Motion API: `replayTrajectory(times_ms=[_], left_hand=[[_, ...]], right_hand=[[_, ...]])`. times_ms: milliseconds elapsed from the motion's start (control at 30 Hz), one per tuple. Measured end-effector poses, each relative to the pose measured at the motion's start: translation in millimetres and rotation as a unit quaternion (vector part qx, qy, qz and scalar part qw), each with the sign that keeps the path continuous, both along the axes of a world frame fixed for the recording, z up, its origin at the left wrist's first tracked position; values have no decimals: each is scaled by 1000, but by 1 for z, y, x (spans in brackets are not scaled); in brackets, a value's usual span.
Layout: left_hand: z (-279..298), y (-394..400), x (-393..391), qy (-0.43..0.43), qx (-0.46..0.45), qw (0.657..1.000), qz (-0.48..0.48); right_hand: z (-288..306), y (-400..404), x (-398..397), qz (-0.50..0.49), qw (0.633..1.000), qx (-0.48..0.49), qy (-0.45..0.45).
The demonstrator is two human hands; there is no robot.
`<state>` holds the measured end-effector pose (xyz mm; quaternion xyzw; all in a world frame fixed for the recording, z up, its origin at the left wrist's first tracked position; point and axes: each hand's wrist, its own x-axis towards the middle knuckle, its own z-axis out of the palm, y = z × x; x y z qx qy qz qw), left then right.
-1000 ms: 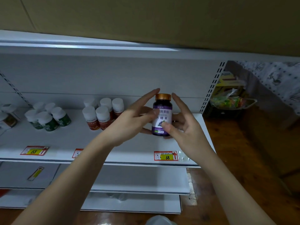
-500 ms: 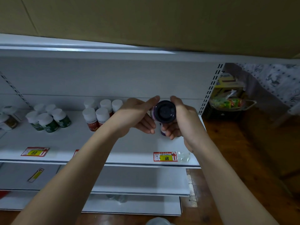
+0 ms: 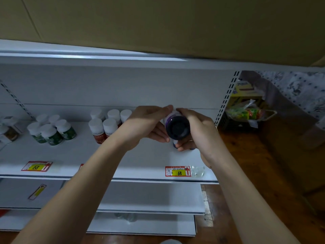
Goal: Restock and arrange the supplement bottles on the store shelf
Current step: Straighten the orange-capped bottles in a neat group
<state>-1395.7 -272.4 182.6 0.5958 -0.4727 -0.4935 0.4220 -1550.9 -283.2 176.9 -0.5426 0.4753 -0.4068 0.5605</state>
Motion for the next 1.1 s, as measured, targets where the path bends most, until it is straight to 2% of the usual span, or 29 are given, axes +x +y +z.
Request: replayTrajectory(times_ms=[300,633,800,967,1033,1100], left_hand=[[-5,1,4,20,-90,995,-32],[-11,-2,1,-21,-138,986,-89],[-9,-8,-6,-87,-158,979,-96],[-7,-24,-19,-121,-146,977,-101],[-8,-35,-23,-151,-158,972,-89],[-9,-49,-27,-171,-177,967,-66]], right_hand=[[-29,-4,-15,107,988,-114,-15],[-55,-11,-27,84,987,-133,-18],[-68,-14,-35,81,989,-125,12],[-76,-21,-42,95,989,-112,-9],[-81,-30,-46,69,990,-122,-2],[-90,-41,-53,-3,992,-128,-3]])
